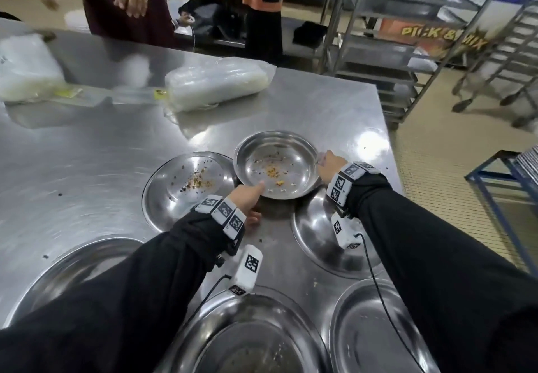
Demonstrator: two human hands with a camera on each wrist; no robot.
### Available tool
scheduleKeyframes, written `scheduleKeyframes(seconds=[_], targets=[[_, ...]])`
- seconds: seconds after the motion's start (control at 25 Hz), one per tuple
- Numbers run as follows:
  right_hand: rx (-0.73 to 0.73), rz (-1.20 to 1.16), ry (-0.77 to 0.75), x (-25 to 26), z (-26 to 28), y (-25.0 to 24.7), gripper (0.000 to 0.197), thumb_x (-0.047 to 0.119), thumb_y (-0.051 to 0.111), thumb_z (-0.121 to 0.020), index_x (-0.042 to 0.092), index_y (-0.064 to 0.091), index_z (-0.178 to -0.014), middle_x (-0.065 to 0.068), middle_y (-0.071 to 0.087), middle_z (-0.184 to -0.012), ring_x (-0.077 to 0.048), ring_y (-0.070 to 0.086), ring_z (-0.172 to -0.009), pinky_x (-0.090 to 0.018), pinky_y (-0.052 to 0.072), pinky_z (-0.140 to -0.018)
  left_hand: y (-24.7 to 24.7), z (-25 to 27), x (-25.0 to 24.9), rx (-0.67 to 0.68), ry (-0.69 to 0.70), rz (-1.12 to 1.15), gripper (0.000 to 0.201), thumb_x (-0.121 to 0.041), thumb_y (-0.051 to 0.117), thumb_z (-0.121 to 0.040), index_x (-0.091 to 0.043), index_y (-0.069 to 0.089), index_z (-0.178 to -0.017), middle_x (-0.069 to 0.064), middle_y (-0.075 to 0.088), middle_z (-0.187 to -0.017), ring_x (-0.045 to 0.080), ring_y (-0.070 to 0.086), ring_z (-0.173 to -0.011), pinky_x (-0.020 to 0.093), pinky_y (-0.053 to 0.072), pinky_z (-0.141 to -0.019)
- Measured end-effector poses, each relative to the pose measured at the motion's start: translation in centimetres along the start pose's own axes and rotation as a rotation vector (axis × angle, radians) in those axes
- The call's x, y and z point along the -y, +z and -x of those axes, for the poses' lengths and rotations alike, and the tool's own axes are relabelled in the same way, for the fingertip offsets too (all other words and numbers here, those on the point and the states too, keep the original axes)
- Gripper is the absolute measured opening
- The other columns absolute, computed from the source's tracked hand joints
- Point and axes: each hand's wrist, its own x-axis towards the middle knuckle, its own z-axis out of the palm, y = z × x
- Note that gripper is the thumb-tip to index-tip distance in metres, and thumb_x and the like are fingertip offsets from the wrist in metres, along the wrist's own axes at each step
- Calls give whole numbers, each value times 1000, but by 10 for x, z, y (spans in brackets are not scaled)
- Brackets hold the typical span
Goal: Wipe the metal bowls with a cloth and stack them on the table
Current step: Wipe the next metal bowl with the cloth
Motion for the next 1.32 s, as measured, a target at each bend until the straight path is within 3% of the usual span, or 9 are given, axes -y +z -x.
scheduleKeyframes(seconds=[0.08, 0.2, 0.4, 0.52, 0.64, 0.76, 1.0, 1.16, 1.32], targets=[[7, 60, 6, -3, -12, 10, 45, 19, 43, -98, -1, 32, -137, -18, 55, -125, -34, 56, -112, -38, 46, -93, 7, -14, 4, -41, 63, 8, 49, -37, 62, -91, -7, 49, -127, 12, 61, -112, 22, 64, -65, 30, 52, -51], [-23, 27, 16, -6, -21, 12, 32, 19, 48, -93, 4, 51, -121, -12, 63, -106, -31, 61, -96, -39, 50, -88, 11, -21, 7, -92, 118, 37, 47, -31, 67, -88, -14, 45, -127, 9, 58, -119, 27, 67, -85, 26, 52, -48], [-169, -147, 22, -3, -10, -2, 15, 13, 47, -94, 7, 54, -105, -9, 60, -93, -25, 58, -82, -30, 49, -67, 7, 0, -11, -97, 330, 73, 59, -31, 61, -90, -25, 31, -141, 2, 60, -110, 26, 67, -89, 41, 60, -72], [-337, -405, 14, -6, 22, -24, 13, 4, 48, -89, 16, 44, -85, 0, 47, -77, -19, 50, -72, -20, 33, -50, 8, 28, -35, -58, 434, 126, 64, -31, 53, -92, -34, 19, -147, 0, 56, -118, 24, 64, -95, 39, 58, -76], [-447, -561, -35, -8, 71, -48, 12, 3, 47, -88, 14, 45, -84, 2, 44, -72, -9, 43, -58, -16, 30, -46, 12, 65, -54, -38, 524, 167, 67, -34, 56, -92, -28, 20, -147, 2, 59, -119, 20, 65, -97, 35, 56, -74], [-490, -645, -100, -24, 127, -68, 24, 10, 48, -88, 22, 37, -71, 1, 46, -71, -11, 45, -57, -21, 31, -50, 20, 119, -65, 12, 612, 177, 64, -28, 57, -94, -21, 22, -146, 3, 65, -110, 18, 67, -96, 33, 56, -75], [-550, -659, -118, -105, 232, -92, 6, 19, 51, -87, 15, 49, -83, -8, 63, -87, -25, 62, -78, -34, 50, -65, 79, 244, -58, 128, 752, 240, 52, -7, 51, -95, -19, 25, -139, 3, 69, -96, 13, 72, -79, 31, 60, -70], [-596, -651, -78, -188, 318, -84, 14, 19, 52, -86, 18, 43, -75, 0, 57, -71, -18, 57, -65, -32, 48, -61, 159, 306, -16, 151, 731, 333, 60, -7, 52, -92, -29, 25, -140, 11, 69, -103, 20, 71, -81, 33, 60, -72], [-576, -627, -7, -269, 383, -57, 14, 26, 54, -87, 14, 50, -82, -5, 59, -76, -18, 56, -63, -35, 52, -60, 237, 345, 40, 210, 626, 445, 34, -8, 53, -92, -15, 46, -124, 18, 65, -106, 26, 67, -87, 35, 60, -75]])
